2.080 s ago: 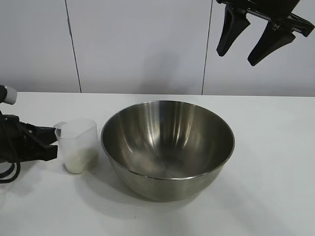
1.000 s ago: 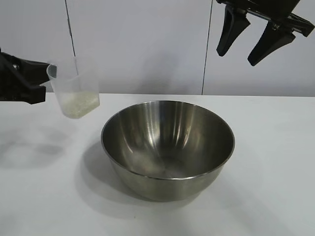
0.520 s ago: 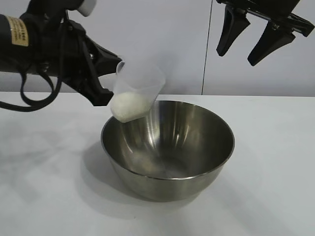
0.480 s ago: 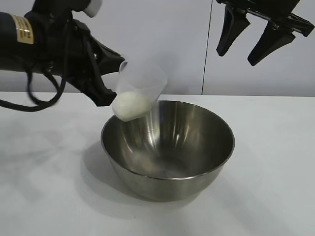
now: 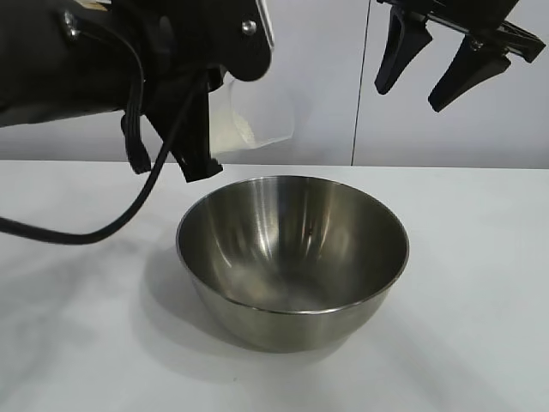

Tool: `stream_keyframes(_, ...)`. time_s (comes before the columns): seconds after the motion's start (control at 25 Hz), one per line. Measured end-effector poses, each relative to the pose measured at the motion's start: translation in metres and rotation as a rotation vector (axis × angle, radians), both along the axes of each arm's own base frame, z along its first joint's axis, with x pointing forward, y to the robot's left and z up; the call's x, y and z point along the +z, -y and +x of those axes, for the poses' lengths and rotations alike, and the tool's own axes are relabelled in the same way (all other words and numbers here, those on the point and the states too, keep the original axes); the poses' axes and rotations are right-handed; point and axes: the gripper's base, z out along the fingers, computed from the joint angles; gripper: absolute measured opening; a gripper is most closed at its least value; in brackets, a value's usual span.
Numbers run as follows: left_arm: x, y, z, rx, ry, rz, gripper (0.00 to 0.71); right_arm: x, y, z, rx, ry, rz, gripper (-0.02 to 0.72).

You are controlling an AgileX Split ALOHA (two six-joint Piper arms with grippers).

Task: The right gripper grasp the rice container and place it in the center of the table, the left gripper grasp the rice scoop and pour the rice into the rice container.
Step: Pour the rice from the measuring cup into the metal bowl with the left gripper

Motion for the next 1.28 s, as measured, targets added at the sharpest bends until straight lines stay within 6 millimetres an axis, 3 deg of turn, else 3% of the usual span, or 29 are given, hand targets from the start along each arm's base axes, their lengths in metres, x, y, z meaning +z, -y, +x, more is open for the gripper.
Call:
stream_keyframes(0.52, 0.006, 0.023, -0.021, -0.205, 0.26, 0.354, 0.009, 0.0, 0.0, 0.0, 0.0, 0.0, 0.0, 0.452)
stream_keyframes(1.04, -0.01, 0.028, -0.027, -0.377, 0.324, 0.742, 0.009, 0.001, -0.002, 0.0, -0.003, -0.004, 0.025, 0.452)
stream_keyframes(1.28, -0.01, 0.028, -0.027, -0.39, 0.348, 0.795, 0.009, 0.001, -0.003, 0.0, -0.005, -0.007, 0.045, 0.452)
